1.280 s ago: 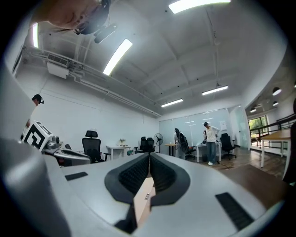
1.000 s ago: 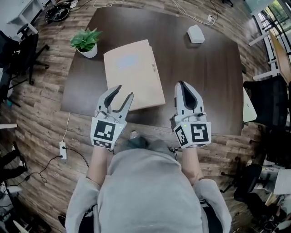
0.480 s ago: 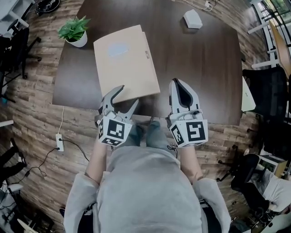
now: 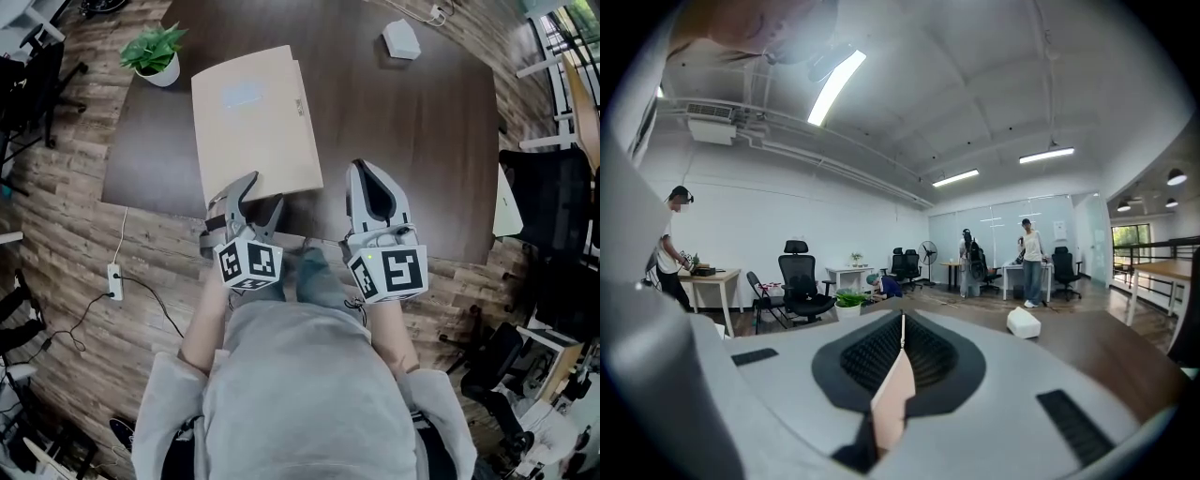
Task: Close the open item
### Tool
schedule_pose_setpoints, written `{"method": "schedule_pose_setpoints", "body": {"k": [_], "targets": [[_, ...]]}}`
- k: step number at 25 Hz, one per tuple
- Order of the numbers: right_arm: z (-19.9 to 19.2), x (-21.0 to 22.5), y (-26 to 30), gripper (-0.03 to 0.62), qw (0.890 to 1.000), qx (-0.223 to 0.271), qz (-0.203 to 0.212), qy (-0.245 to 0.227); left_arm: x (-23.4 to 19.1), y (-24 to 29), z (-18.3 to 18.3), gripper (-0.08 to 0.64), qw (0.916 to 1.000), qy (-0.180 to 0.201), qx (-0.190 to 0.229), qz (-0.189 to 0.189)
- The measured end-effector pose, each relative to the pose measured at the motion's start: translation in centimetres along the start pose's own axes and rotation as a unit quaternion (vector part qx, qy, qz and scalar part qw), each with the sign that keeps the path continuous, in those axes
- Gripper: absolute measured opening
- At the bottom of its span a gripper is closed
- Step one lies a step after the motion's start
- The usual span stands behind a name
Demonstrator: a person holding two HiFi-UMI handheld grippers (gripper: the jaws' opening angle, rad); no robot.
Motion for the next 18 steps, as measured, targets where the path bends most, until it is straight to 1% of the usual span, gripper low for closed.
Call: {"method": "schedule_pose_setpoints", "body": {"k": [2, 5, 7, 8, 9, 11, 13, 15, 18], "targets": [[0.1, 0.2, -0.2, 0.014, 1.000, -0.001, 0.001, -0.003, 0.5, 0.5, 0.1, 0.253, 0.9998, 0.011, -0.003, 0.013], [0.2, 0.7, -0.7, 0.014, 1.000, -0.003, 0.000, -0.006, 0.9, 0.7, 0.5, 0.252, 0.9984, 0.035, 0.002, 0.044], [0.2, 1.0, -0.9, 0.014, 1.000, -0.004, -0.001, -0.007, 1.0, 0.5, 0.9, 0.246, 0.9979, 0.031, 0.015, 0.055], [0.3, 1.2, -1.0, 0.014, 1.000, -0.003, 0.000, -0.007, 1.0, 0.3, 1.2, 0.215, 0.9978, 0.024, 0.021, 0.058], [0.3, 1.4, -1.1, 0.014, 1.000, -0.003, 0.001, -0.007, 1.0, 0.1, 1.4, 0.155, 0.9977, 0.018, 0.026, 0.060], [0.4, 1.6, -1.2, 0.014, 1.000, -0.001, 0.004, -0.008, 0.9, -0.4, 1.7, 0.131, 0.9971, 0.005, 0.035, 0.068], [0.5, 1.8, -1.2, 0.014, 1.000, 0.001, 0.008, -0.008, 0.4, -0.8, 1.8, 0.116, 0.9962, -0.018, 0.042, 0.074], [0.6, 1.9, -1.3, 0.014, 1.000, 0.003, 0.013, -0.009, -0.3, -1.2, 1.9, 0.094, 0.9948, -0.052, 0.044, 0.076], [0.8, 2.2, -1.5, 0.014, 1.000, 0.006, 0.020, -0.011, -1.2, -1.6, 2.0, 0.057, 0.9901, -0.117, 0.035, 0.069]]}}
Point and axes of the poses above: the fingertips, and each gripper's own axes: y forward along the fingers, x to its right, z out of its top, the point moved 8 cm from there along -y, backward along the fingers, and after that the axes turned 11 degrees about z, right-handed, at the moved point
